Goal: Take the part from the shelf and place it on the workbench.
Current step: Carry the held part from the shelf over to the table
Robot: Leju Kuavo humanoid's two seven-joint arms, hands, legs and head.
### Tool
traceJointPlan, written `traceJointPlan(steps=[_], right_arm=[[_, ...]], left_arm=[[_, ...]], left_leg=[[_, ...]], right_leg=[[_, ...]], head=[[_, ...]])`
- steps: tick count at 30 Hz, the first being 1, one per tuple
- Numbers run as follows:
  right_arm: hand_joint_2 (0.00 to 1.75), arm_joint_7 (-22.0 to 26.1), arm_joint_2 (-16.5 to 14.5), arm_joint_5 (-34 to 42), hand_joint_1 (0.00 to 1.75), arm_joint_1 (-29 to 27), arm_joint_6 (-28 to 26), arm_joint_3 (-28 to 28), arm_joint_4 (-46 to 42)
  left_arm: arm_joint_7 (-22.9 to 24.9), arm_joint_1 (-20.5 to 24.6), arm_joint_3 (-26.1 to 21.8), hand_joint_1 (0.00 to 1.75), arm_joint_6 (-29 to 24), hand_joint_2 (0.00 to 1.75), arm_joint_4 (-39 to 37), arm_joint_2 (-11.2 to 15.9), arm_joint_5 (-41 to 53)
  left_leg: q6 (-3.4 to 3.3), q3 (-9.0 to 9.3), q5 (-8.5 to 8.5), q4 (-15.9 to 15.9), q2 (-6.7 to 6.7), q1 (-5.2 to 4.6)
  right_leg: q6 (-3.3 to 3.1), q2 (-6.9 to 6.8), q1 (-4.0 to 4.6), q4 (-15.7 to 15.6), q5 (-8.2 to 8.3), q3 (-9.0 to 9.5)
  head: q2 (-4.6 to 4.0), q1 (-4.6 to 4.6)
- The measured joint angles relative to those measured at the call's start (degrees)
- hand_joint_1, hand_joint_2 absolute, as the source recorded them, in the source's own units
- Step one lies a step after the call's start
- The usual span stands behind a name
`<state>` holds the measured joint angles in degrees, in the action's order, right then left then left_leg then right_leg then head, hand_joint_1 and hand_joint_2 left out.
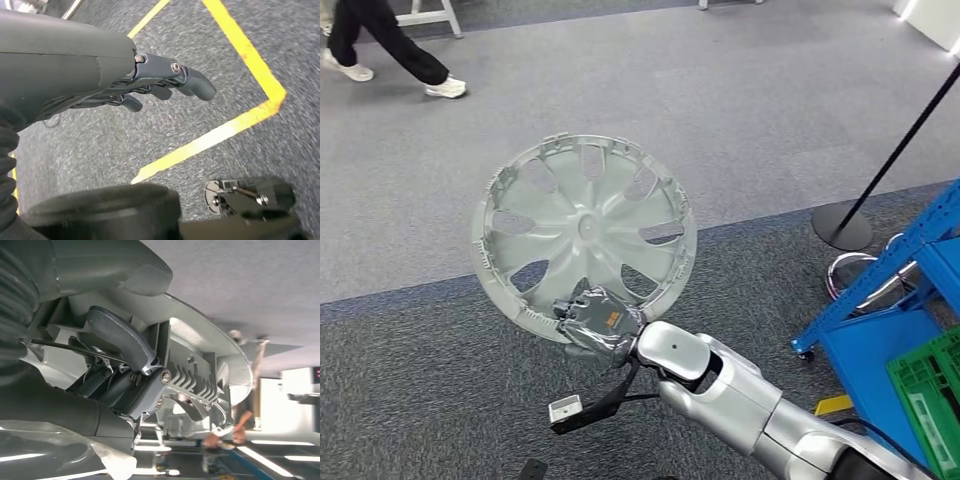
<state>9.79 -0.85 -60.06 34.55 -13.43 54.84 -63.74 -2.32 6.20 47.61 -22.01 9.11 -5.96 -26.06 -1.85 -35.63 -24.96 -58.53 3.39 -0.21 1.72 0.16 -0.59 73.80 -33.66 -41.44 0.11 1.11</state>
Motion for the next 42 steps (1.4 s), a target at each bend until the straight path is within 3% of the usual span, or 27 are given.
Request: traceJointPlan(steps=[1, 3, 5, 7, 9, 11, 13, 14, 16, 18, 20, 21, 23, 25, 27, 28, 29, 30, 32, 34, 36, 37, 38, 39, 40, 42], right_arm=[[1.75, 0.0, 0.0, 0.0, 1.75, 0.0, 0.0, 0.0, 0.0], [1.75, 0.0, 0.0, 0.0, 1.75, 0.0, -0.1, 0.0, 0.0], [1.75, 0.0, 0.1, 0.0, 1.75, 0.0, -0.1, 0.0, 0.0], [1.75, 0.0, 0.0, -0.1, 1.75, 0.0, -0.2, 0.1, 0.0], [1.75, 0.0, 0.0, -0.1, 1.75, 0.2, -0.2, 0.1, 0.0], [1.75, 0.0, 0.0, -0.1, 1.75, 0.2, -0.2, 0.1, 0.0], [1.75, 0.0, 0.1, -0.3, 1.75, 0.2, -0.2, 0.1, 0.0], [1.75, 0.1, 0.1, -0.3, 1.75, 0.1, -0.2, 0.1, 0.0], [1.75, 0.1, 0.1, -0.6, 1.75, 0.1, -0.2, 0.1, 0.0], [1.75, 0.1, 0.1, -0.8, 1.75, 0.1, -0.3, 0.0, -0.1], [1.75, 0.2, 0.2, -1.1, 1.75, 0.1, -0.4, 0.0, -0.1], [1.75, 0.4, 0.2, -1.2, 1.75, 0.1, -0.5, 0.0, -0.1], [1.75, 0.7, 0.2, -1.5, 1.75, 0.2, -0.8, 0.2, -0.3], [1.75, 0.8, 0.2, -1.7, 1.75, 0.3, -1.1, 0.2, -0.6], [1.75, 0.9, 0.3, -1.8, 1.75, 0.3, -1.3, 0.3, -0.6], [1.75, 1.0, 0.4, -1.9, 1.75, 0.2, -1.3, 0.3, -0.6], [1.75, 1.1, 0.5, -2.0, 1.75, 0.2, -1.4, 0.4, -0.6], [1.75, 1.2, 0.5, -2.0, 1.75, 0.1, -1.4, 0.6, -0.6], [1.75, 1.2, 0.5, -2.0, 1.75, 0.1, -1.5, 0.7, -0.7], [1.75, 1.3, 0.5, -2.0, 1.75, 0.1, -1.5, 0.8, -0.7], [1.75, 1.4, 0.5, -2.1, 1.75, 0.1, -1.7, 0.9, -0.7], [1.75, 1.5, 0.4, -2.1, 1.75, 0.1, -1.9, 1.0, -0.8], [1.75, 1.6, 0.4, -2.2, 1.75, 0.2, -2.0, 1.0, -0.9], [1.75, 1.6, 0.3, -2.2, 1.75, 0.2, -2.1, 1.0, -1.0], [1.75, 1.7, 0.2, -2.2, 1.75, 0.3, -2.3, 1.1, -1.1], [1.75, 1.7, 0.1, -2.2, 1.75, 0.2, -2.6, 1.1, -1.1]], left_arm=[[0.0, 0.0, 0.1, 0.00, 0.0, 1.75, 0.0, 0.0, 0.0], [0.0, 0.1, 0.3, 0.00, 0.0, 1.75, 0.0, 0.0, 0.1], [0.0, 0.1, 0.5, 0.00, -0.1, 1.75, 0.0, 0.0, 0.2], [0.0, 0.1, 0.7, 0.00, -0.3, 1.75, 0.0, 0.0, 0.5], [0.0, 0.1, 1.0, 0.00, -0.8, 1.75, 0.0, 0.0, 1.0], [-0.1, 0.3, 1.3, 0.00, -1.6, 1.75, 0.0, 0.0, 1.5], [-0.5, 0.6, 1.8, 0.00, -2.6, 1.75, 0.0, 0.0, 1.9], [-0.7, 0.7, 2.0, 0.00, -3.2, 1.75, 0.0, 0.0, 2.0], [-1.1, 0.8, 2.3, 0.00, -4.1, 1.75, 0.0, 0.0, 2.1], [-1.2, 0.9, 2.4, 0.00, -4.4, 1.75, 0.0, 0.0, 2.1], [-1.2, 1.0, 2.5, 0.00, -4.5, 1.75, 0.0, 0.0, 2.1], [-1.2, 1.1, 2.6, 0.00, -4.5, 1.75, 0.0, 0.0, 2.1], [-1.2, 1.1, 2.8, 0.00, -4.5, 1.75, 0.0, 0.0, 2.2], [-1.2, 1.2, 3.0, 0.00, -4.4, 1.75, 0.0, 0.0, 2.3], [-1.2, 1.4, 3.3, 0.00, -4.4, 1.75, 0.0, 0.0, 2.5], [-1.2, 1.5, 3.5, 0.00, -4.4, 1.75, 0.0, 0.0, 2.6], [-1.2, 1.4, 3.6, 0.00, -4.4, 1.75, 0.0, -0.1, 2.6], [-1.2, 1.4, 3.7, 0.00, -4.4, 1.75, 0.0, -0.1, 2.6], [-1.2, 1.4, 3.7, 0.00, -4.4, 1.75, 0.0, -0.1, 2.7], [-1.2, 1.5, 3.8, 0.00, -4.4, 1.75, 0.0, -0.2, 2.7], [-1.1, 1.4, 3.9, 0.00, -4.1, 1.75, 0.0, -0.2, 2.7], [-1.0, 1.3, 3.9, 0.00, -3.9, 1.75, 0.0, -0.2, 2.8], [-0.9, 1.2, 4.0, 0.00, -3.7, 1.75, 0.0, -0.2, 2.9], [-0.7, 1.2, 4.1, 0.00, -3.6, 1.75, 0.0, -0.3, 2.9], [-0.5, 1.2, 4.1, 0.00, -3.5, 1.75, 0.0, -0.3, 3.0], [-0.3, 1.3, 4.2, 0.00, -3.4, 1.75, 0.0, -0.3, 3.1]], left_leg=[[0.05, 0.03, -0.03, -0.1, 0.88, 0.04], [0.40, -0.24, -0.12, -0.4, 2.43, 0.15], [1.15, -0.82, -0.02, -0.6, 3.78, 0.46], [1.92, -1.17, 0.13, -0.6, 4.75, 0.81], [2.47, -1.79, -0.79, -2.0, 2.27, 0.63], [2.93, -4.30, -3.56, -7.4, -1.45, 0.49], [3.34, -7.43, -5.99, -13.9, -2.55, 0.77], [3.49, -8.04, -5.98, -15.1, -2.74, 0.90], [3.61, -6.30, -3.37, -11.7, -3.35, 1.04], [3.43, -2.76, -0.34, -4.6, -5.81, 0.72], [2.81, -1.11, 0.41, -1.0, -7.83, 0.17], [2.44, -1.12, 0.18, -0.8, -7.89, -0.10], [1.69, -1.08, 0.18, -0.6, -6.44, -0.03], [0.89, -0.83, 0.25, -0.4, -5.04, 0.21], [0.35, -0.75, 0.26, -0.4, -3.53, 0.34], [0.22, -0.74, 0.25, -0.4, -2.72, 0.31], [0.19, -0.72, 0.24, -0.4, -1.82, 0.27], [0.18, -0.67, 0.22, -0.4, -0.95, 0.23], [0.23, -0.55, 0.19, -0.5, 0.81, 0.25], [0.58, -0.75, 0.16, -0.7, 2.37, 0.35], [1.35, -1.20, 0.32, -0.7, 3.70, 0.74], [1.80, -1.35, 0.45, -0.6, 4.40, 0.93], [2.14, -1.42, 0.44, -0.6, 4.53, 1.04], [2.45, -1.59, 0.09, -1.0, 3.67, 0.95], [2.71, -2.17, -0.82, -2.4, 2.19, 0.80], [3.22, -4.84, -4.01, -8.5, -1.31, 0.71]], right_leg=[[-0.10, 0.54, -0.07, -3.4, 2.41, 1.25], [-0.28, 3.65, -0.50, -10.9, 5.74, 4.48], [-0.39, 5.73, -0.63, -14.1, 6.25, 6.10], [-0.73, 4.65, -0.44, -14.5, 6.32, 6.54], [-1.37, 3.03, -0.48, -15.0, 6.42, 7.12], [-1.95, 1.16, -0.41, -15.3, 6.29, 7.61], [-2.21, -0.71, -0.31, -15.3, 6.03, 7.77], [-2.21, -1.60, -0.29, -15.3, 5.88, 7.86], [-2.04, -3.16, -0.29, -15.3, 5.55, 8.19], [-1.61, -4.48, -0.08, -15.2, 5.10, 8.65], [-1.03, -5.62, 0.34, -15.2, 4.69, 8.93], [-0.77, -6.23, 0.51, -15.2, 4.55, 9.06], [-0.16, -6.67, 0.37, -15.2, 4.00, 9.37], [0.27, -4.07, 0.00, -12.4, 2.15, 8.20], [0.30, -1.05, -0.14, -5.1, -0.97, 4.35], [0.28, -0.54, -0.10, -1.3, -2.08, 2.12], [0.23, -0.32, -0.05, 1.1, -2.27, 0.40], [0.11, -0.21, -0.02, 1.3, -1.31, -0.31], [-0.27, 0.77, -0.03, -4.6, 3.23, 1.55], [-0.62, 3.79, -0.32, -11.8, 6.32, 4.71], [-0.74, 5.44, -0.33, -14.4, 6.56, 6.09], [-0.81, 4.91, -0.22, -14.7, 6.62, 6.34], [-1.04, 4.23, -0.21, -14.9, 6.70, 6.55], [-1.34, 3.46, -0.29, -15.2, 6.76, 6.82], [-1.62, 2.60, -0.38, -15.4, 6.80, 7.10], [-2.06, 0.79, -0.33, -15.6, 6.62, 7.49]], head=[[0.00, -0.01], [0.00, 0.03], [0.00, 0.05], [0.00, 0.05], [0.00, 0.25], [0.00, 0.46], [0.00, 0.52], [0.00, 0.51], [0.00, 0.53], [0.00, 0.57], [0.00, 0.51], [0.00, 0.44], [0.00, 0.28], [0.00, 0.05], [0.00, -0.33], [0.00, -0.43], [0.00, -0.46], [0.00, -0.46], [0.00, -0.46], [0.01, -0.41], [0.01, -0.40], [0.01, -0.41], [0.00, -0.42], [0.00, -0.31], [0.00, -0.17], [0.00, 0.04]])
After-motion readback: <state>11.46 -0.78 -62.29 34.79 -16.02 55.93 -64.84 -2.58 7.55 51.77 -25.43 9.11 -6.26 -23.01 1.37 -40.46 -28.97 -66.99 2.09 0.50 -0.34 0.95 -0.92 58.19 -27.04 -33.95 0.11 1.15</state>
